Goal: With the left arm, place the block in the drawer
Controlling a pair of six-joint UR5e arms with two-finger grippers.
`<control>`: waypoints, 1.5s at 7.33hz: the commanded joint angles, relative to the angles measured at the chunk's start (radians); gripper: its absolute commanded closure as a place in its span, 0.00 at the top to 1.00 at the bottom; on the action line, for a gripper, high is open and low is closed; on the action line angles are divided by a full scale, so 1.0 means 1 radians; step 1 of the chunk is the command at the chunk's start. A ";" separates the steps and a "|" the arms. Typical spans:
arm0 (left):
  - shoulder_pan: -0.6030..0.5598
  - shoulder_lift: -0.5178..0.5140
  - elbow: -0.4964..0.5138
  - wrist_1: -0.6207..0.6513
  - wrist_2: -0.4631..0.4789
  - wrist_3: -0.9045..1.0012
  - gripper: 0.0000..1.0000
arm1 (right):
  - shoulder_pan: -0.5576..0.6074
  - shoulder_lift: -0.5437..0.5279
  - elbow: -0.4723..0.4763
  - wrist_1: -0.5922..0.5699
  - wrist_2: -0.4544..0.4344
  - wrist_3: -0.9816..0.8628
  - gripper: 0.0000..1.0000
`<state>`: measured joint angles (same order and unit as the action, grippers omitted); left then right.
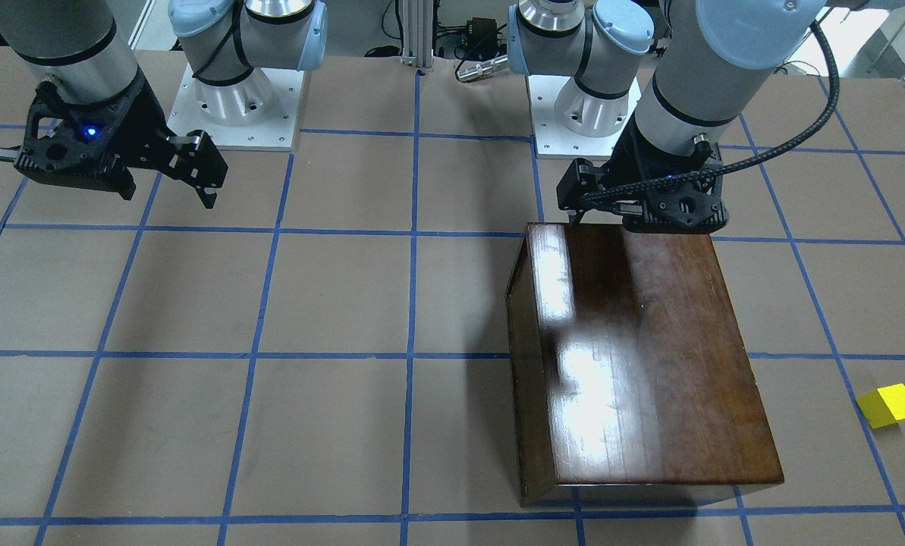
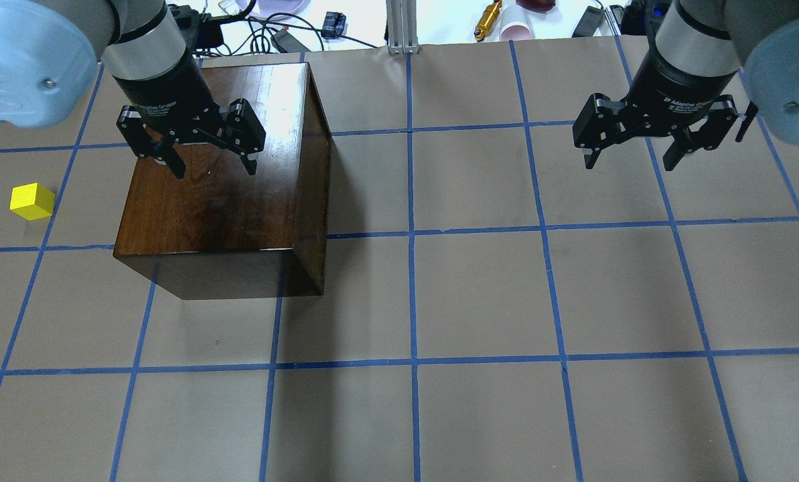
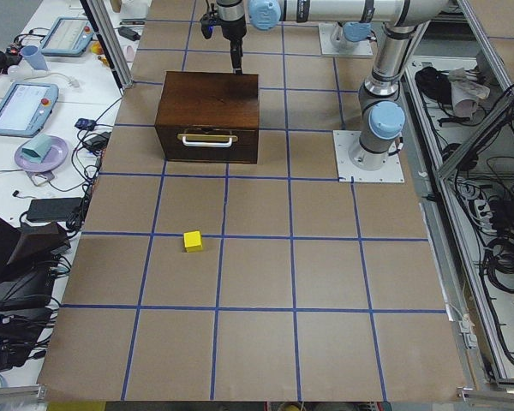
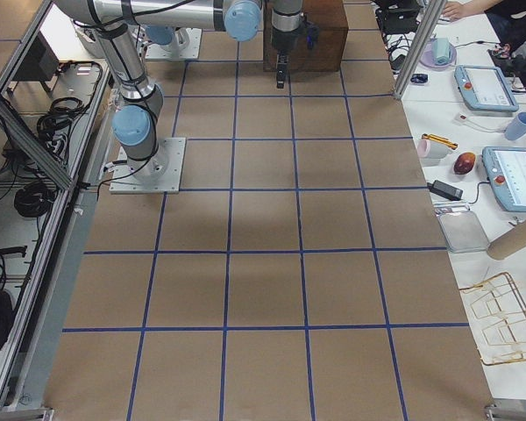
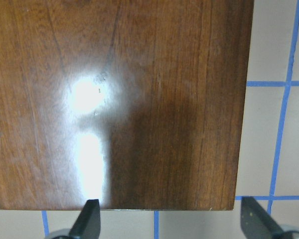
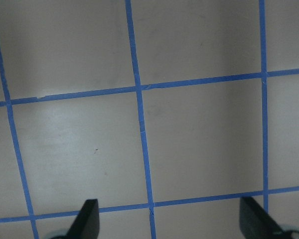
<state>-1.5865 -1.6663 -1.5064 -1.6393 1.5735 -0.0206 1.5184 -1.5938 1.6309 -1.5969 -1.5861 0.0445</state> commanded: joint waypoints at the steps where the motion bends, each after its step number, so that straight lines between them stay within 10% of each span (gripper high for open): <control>1: 0.000 0.006 0.002 -0.001 -0.004 -0.002 1.00 | 0.000 0.000 0.000 0.000 0.000 0.000 1.00; 11: 0.089 -0.001 0.006 0.012 0.002 0.010 1.00 | 0.000 0.000 0.000 0.000 0.000 0.000 1.00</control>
<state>-1.5541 -1.6644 -1.5048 -1.6343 1.5815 -0.0136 1.5186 -1.5938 1.6306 -1.5969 -1.5861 0.0445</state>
